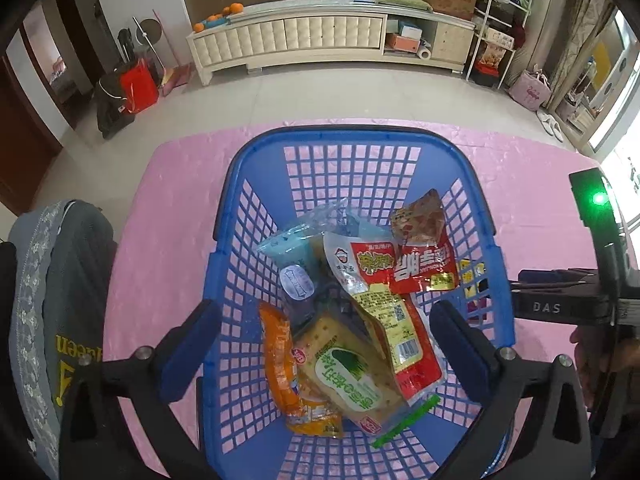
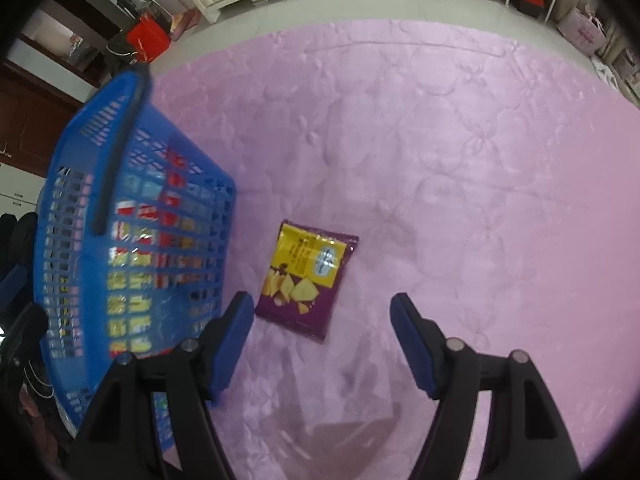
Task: Organize snacks
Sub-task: 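Move the right tool to the purple-yellow chip bag and close on it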
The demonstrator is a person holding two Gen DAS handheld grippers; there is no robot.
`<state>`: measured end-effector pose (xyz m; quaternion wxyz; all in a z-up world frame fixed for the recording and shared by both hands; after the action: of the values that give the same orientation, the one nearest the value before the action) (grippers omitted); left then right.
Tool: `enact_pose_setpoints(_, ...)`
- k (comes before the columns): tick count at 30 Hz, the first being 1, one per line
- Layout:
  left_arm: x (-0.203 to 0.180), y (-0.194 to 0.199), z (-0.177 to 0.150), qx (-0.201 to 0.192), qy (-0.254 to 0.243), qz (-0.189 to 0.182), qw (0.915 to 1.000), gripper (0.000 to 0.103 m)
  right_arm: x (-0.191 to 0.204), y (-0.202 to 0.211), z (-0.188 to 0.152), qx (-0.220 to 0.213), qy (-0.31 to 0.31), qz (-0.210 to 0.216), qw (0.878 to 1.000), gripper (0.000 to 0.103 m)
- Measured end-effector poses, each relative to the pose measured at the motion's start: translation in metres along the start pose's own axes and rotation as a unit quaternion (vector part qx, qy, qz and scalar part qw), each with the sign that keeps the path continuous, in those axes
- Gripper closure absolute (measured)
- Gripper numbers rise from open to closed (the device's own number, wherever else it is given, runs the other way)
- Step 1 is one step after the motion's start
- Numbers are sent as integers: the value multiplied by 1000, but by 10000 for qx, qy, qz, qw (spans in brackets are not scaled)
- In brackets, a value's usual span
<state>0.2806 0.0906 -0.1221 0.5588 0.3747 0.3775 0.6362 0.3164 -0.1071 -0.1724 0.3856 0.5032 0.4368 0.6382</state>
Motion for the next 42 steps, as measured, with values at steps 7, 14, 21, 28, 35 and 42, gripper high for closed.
enact_pose_setpoints(7,1,-8,5,76,-33,-84,9999,0,2,-24,5,141,-106,169,9997,26)
enact_pose_setpoints(14,0,-9,3,7,-154,-141,9998,0,7,-32,9,75,19,-119,9999,26)
enact_pose_setpoints(21,-3,-11,1,3,-169,-223,9996,0,21,-32,8,-48,87,-349,9993,26)
enact_pose_setpoints(28,-5,-7,-6,-58,-243,-242,9994,0,42,-42,-12,-83,420,-829,9956,30)
enact_pose_setpoints(35,-6,-4,-10,-109,-270,-277,9992,0,40,-38,-19,-103,394,-908,9950,46)
enact_pose_setpoints(42,-6,3,-19,-149,-250,-333,9990,0,36,-22,-39,-152,572,-901,9942,47)
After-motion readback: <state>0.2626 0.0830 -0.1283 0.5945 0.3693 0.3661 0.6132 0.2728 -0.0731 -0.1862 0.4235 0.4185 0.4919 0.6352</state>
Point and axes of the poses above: each gripper's, at about its wrist camera, not at the fingertips, and y roughly against the way its jaws point, x to its left, z to its top, the point moved 3 cm from there along -y, roughly the way its jaws point, and after that the axes turned 2 degrees about z, right-handed, at the moved point
